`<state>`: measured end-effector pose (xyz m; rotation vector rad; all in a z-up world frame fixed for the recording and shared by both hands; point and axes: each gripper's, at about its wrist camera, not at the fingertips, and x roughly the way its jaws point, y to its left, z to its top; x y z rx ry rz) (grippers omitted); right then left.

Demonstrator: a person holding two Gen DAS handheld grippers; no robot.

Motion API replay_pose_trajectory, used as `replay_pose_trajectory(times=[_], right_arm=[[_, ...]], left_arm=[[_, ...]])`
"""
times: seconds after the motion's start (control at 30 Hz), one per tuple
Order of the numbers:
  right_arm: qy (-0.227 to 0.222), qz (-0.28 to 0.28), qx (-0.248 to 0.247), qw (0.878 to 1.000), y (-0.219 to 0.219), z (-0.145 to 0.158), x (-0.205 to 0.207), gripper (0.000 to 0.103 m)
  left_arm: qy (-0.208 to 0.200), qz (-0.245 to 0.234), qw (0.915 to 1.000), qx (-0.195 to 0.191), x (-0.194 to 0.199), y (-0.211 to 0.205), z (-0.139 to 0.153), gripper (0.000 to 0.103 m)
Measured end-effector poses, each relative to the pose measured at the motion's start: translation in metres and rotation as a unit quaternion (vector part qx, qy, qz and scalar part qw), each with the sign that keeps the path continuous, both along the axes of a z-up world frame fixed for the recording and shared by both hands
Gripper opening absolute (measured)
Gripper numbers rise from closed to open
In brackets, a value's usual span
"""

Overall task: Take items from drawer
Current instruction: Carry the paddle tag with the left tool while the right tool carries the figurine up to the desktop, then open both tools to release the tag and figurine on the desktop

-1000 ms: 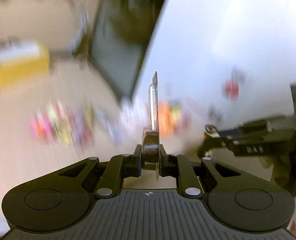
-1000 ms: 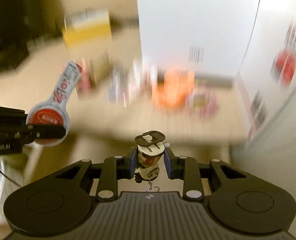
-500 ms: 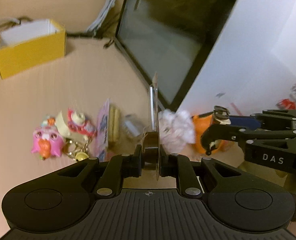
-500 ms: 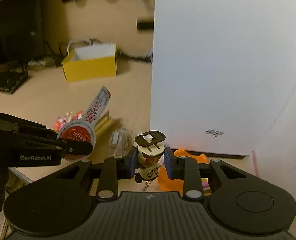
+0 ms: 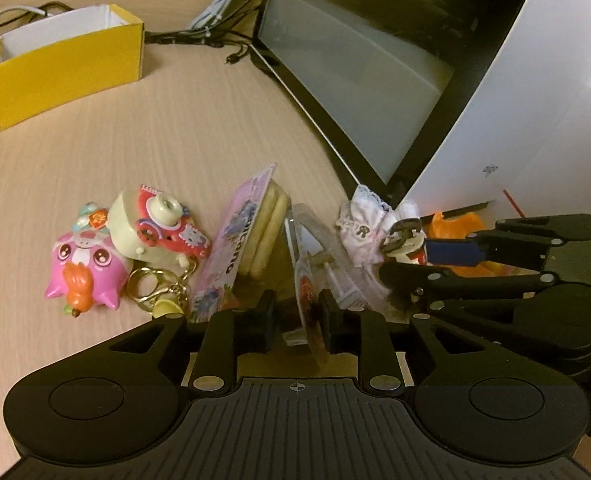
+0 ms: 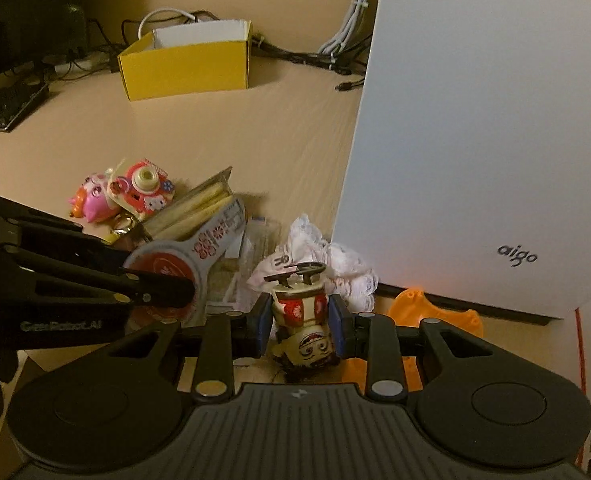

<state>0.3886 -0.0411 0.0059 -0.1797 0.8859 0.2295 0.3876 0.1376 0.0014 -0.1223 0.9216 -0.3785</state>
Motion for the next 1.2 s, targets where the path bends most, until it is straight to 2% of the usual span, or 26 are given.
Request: replay_pose_trajectory(times=[0.13, 0.2, 0.27, 0.4, 0.53, 0.67, 0.83, 0.93, 1.0, 1.2], right_arm=[[0.001, -0.005, -0.012, 1.000, 0.000, -0.003, -0.004, 0.031], [0.003, -0.011, -0.017, 1.000, 0.000, -0.002, -0.008, 0.039], [-0.004, -0.018, -0.016, 1.000, -0.001, 0.003, -0.014, 0.052], [-0.043, -0.036, -0.005, 0.998, -0.003, 0.022, -0.036, 0.056], [-0.092, -0.072, 0.001, 0.993, -0.005, 0.046, -0.062, 0.066], [-0.117, -0.104, 0.011, 0.988, -0.006, 0.064, -0.099, 0.075], [-0.133, -0.142, 0.005, 0.981, -0.003, 0.066, -0.160, 0.080], [-0.134, -0.158, 0.001, 0.978, -0.003, 0.060, -0.188, 0.084], [-0.121, -0.160, -0.001, 0.980, -0.005, 0.058, -0.199, 0.084], [-0.131, -0.153, 0.018, 0.979, -0.014, 0.053, -0.239, 0.085]], left_arm=[[-0.011, 0.016, 0.9998, -0.006, 0.000, 0.006, 0.005, 0.026], [-0.017, 0.019, 0.9996, -0.010, -0.004, 0.010, 0.011, 0.026], [-0.025, 0.020, 0.9994, -0.012, -0.009, 0.013, 0.018, 0.026], [-0.055, 0.034, 0.9977, -0.019, -0.027, 0.025, 0.035, 0.026], [-0.081, 0.052, 0.9951, -0.019, -0.050, 0.040, 0.051, 0.026], [-0.096, 0.071, 0.9926, -0.020, -0.078, 0.057, 0.059, 0.026], [-0.119, 0.081, 0.9894, -0.022, -0.113, 0.073, 0.056, 0.026], [-0.118, 0.099, 0.9877, -0.026, -0.136, 0.080, 0.053, 0.026], [-0.118, 0.113, 0.9859, -0.033, -0.156, 0.082, 0.050, 0.026], [-0.122, 0.145, 0.9816, -0.020, -0.220, 0.063, 0.041, 0.026]])
